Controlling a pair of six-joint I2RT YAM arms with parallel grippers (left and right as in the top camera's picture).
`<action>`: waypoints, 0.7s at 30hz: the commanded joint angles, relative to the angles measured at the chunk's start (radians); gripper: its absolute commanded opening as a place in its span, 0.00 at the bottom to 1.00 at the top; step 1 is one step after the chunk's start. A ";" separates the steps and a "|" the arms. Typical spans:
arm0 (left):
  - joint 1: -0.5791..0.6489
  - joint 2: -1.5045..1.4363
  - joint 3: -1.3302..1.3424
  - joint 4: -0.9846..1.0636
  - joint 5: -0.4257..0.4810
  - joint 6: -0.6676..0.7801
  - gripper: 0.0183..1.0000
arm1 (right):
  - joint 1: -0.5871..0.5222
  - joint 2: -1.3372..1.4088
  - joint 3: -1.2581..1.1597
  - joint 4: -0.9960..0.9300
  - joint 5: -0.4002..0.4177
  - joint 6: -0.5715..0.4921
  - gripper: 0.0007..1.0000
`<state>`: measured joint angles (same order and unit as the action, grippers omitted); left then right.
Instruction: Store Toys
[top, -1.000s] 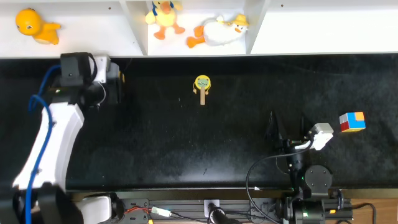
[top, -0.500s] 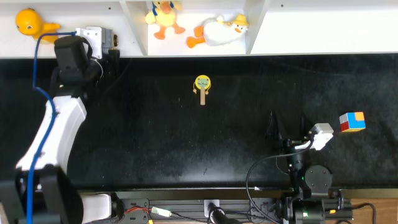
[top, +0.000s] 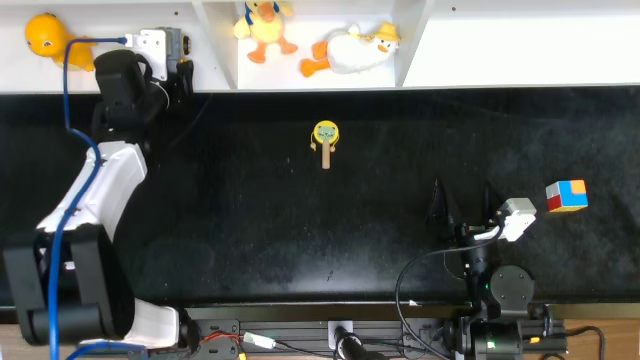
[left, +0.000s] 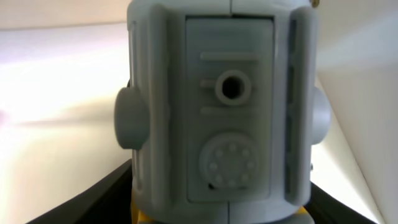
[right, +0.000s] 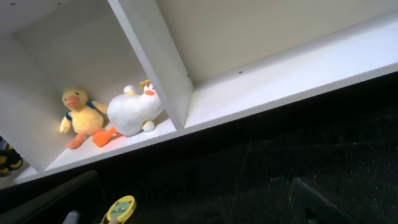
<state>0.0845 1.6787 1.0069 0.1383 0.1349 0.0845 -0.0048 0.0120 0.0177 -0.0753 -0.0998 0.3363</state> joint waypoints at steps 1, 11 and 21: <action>-0.007 0.048 0.021 0.054 0.039 -0.034 0.02 | 0.007 -0.008 -0.013 0.005 0.004 0.000 1.00; -0.007 0.074 0.021 0.089 0.045 -0.036 0.28 | 0.007 -0.008 -0.013 0.005 0.004 0.000 1.00; -0.007 0.074 0.021 0.089 0.048 -0.038 1.00 | 0.007 -0.008 -0.013 0.005 0.004 0.000 1.00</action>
<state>0.0845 1.7378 1.0069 0.2245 0.1688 0.0513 -0.0048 0.0120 0.0177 -0.0753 -0.1001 0.3363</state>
